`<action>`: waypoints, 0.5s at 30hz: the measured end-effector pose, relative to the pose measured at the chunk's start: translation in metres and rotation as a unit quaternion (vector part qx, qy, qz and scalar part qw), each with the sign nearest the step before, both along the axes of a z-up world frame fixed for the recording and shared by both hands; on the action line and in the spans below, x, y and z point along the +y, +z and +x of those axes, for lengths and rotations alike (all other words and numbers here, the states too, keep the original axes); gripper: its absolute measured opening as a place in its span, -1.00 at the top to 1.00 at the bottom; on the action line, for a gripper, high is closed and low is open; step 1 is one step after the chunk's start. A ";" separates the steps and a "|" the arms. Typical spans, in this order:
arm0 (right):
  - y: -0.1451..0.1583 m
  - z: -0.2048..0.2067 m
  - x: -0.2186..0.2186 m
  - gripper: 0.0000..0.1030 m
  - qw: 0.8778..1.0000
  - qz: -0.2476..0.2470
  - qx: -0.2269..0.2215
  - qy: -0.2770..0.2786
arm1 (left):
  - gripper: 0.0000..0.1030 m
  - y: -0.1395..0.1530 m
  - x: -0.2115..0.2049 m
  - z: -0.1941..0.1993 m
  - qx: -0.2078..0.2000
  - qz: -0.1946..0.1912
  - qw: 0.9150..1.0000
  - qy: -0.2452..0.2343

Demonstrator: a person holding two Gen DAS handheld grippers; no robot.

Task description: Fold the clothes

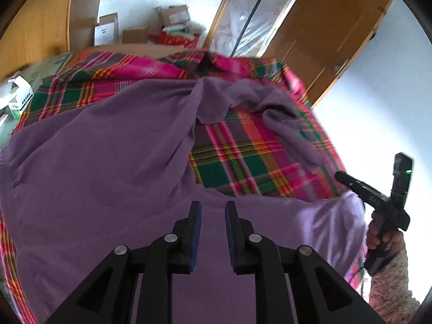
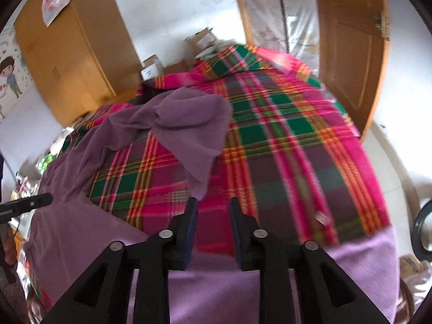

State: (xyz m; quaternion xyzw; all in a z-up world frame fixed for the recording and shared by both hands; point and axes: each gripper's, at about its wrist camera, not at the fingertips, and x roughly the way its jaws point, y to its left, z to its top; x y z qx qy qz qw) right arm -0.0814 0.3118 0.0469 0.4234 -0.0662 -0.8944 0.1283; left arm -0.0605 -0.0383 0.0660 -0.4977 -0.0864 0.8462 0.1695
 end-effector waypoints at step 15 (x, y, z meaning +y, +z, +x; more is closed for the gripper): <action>-0.027 -0.054 -0.032 0.31 0.999 -0.010 -0.029 0.032 | 0.63 -0.036 0.031 -0.064 -0.015 -0.133 0.991 0.006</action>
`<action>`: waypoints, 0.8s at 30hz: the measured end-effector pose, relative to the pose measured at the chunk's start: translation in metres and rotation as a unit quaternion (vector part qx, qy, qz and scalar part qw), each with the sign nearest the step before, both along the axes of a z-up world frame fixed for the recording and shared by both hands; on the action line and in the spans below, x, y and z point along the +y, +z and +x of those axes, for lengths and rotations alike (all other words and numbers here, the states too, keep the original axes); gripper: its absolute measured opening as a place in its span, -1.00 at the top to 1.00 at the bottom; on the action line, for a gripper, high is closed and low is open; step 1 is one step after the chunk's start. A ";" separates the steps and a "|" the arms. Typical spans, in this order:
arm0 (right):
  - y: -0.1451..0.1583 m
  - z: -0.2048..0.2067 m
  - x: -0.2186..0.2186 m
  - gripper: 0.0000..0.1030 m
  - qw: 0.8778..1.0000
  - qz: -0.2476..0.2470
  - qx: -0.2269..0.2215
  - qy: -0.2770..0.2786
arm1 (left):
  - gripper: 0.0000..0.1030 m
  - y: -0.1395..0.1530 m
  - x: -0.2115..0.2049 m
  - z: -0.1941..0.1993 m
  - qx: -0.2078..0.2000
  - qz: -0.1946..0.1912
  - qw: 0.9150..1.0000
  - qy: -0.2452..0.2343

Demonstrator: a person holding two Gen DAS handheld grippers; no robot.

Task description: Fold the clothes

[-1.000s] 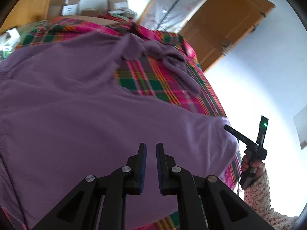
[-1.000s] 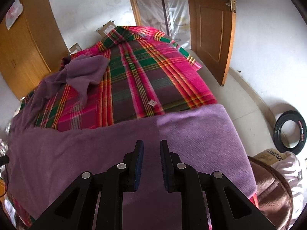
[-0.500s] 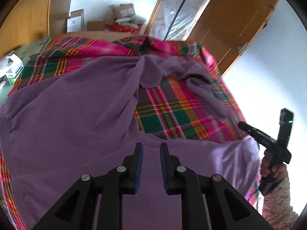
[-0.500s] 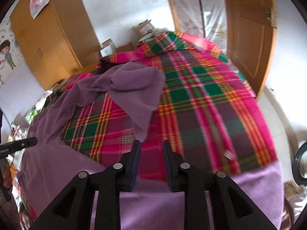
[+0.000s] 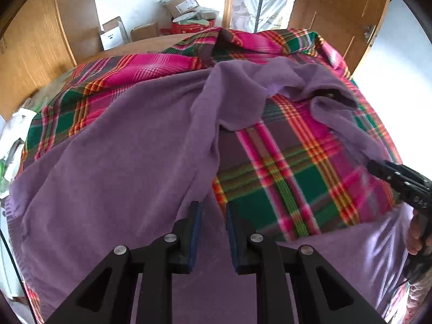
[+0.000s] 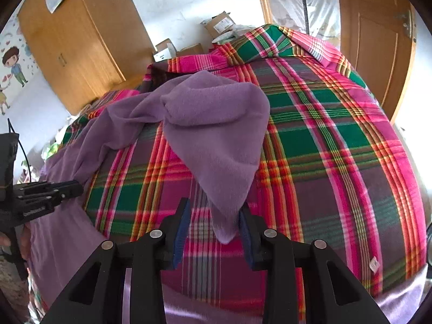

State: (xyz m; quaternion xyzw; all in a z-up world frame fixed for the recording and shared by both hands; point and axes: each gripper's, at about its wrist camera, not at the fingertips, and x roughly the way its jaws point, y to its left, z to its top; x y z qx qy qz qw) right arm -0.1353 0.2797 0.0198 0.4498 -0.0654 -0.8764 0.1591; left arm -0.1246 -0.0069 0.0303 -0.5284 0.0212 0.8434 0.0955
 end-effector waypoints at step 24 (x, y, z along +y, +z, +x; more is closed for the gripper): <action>0.023 -0.009 0.037 0.84 0.998 0.004 0.052 -0.040 | 0.97 0.005 -0.014 -0.014 -0.003 0.047 0.998 0.036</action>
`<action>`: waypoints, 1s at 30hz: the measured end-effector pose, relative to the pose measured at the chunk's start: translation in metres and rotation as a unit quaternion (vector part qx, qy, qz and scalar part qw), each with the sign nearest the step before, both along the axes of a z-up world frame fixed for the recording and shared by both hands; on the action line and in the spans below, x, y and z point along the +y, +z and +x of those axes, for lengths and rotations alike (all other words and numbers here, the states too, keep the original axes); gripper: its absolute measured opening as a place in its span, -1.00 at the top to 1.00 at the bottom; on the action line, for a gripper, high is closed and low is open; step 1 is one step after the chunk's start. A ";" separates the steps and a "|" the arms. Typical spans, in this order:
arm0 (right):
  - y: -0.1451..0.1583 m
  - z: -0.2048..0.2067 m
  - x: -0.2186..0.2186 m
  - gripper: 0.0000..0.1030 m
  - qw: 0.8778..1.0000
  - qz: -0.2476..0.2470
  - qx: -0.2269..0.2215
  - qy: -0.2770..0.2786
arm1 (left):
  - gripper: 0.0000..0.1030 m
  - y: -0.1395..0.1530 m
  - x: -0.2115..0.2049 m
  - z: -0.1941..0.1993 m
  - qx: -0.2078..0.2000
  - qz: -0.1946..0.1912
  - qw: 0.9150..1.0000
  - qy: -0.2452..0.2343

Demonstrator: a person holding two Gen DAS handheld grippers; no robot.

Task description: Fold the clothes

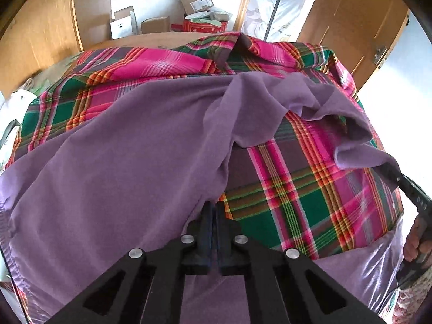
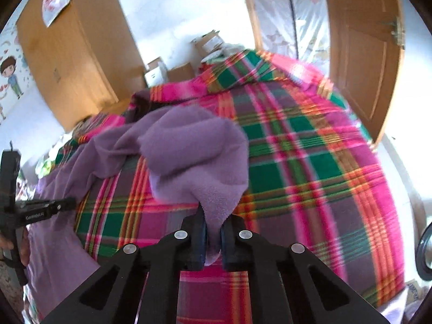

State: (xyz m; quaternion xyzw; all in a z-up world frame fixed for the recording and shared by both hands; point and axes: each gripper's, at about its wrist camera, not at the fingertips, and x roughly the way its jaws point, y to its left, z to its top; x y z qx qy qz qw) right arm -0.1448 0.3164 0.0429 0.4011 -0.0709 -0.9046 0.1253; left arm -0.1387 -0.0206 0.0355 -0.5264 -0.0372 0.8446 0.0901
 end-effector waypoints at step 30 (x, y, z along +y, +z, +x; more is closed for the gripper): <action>0.056 -0.049 0.165 0.84 0.985 -0.011 0.047 -0.167 | 0.97 0.027 -0.009 0.015 -0.007 0.015 0.999 -0.035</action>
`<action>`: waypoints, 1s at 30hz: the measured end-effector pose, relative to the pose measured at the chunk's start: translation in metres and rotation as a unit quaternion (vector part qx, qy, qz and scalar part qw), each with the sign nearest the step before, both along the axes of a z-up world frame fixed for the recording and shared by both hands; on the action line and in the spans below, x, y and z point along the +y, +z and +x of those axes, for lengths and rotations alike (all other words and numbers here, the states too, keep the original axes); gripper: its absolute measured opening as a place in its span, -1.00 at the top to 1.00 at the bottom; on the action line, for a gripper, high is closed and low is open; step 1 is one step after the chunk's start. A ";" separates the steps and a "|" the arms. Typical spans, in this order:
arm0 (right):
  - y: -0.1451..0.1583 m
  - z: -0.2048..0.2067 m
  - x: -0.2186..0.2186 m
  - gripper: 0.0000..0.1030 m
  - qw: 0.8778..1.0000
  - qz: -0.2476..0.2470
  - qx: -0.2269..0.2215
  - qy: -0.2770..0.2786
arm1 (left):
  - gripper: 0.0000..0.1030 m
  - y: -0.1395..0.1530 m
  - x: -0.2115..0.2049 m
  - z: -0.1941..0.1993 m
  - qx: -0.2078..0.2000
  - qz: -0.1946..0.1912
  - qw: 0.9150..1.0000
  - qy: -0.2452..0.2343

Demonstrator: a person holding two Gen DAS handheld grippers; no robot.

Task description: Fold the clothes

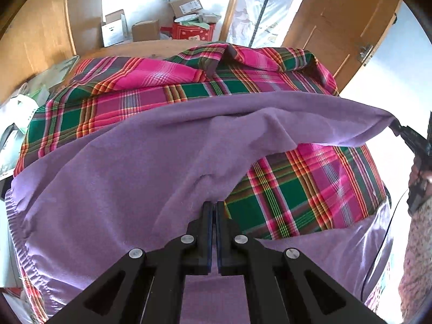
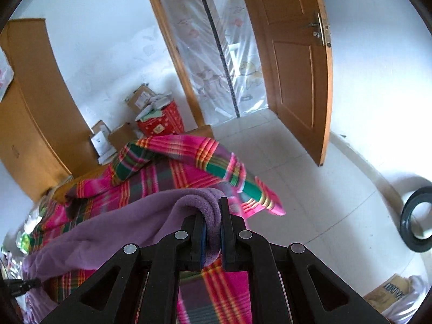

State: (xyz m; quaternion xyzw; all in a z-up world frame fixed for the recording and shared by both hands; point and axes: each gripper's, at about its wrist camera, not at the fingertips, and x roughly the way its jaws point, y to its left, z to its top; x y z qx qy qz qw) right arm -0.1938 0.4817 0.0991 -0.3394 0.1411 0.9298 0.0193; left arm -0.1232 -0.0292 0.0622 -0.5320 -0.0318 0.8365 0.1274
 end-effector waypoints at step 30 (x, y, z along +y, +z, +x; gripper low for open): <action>-0.056 -0.086 0.028 0.54 0.986 0.042 -0.103 -0.123 | 0.96 -0.013 -0.002 0.014 -0.025 0.057 0.997 -0.044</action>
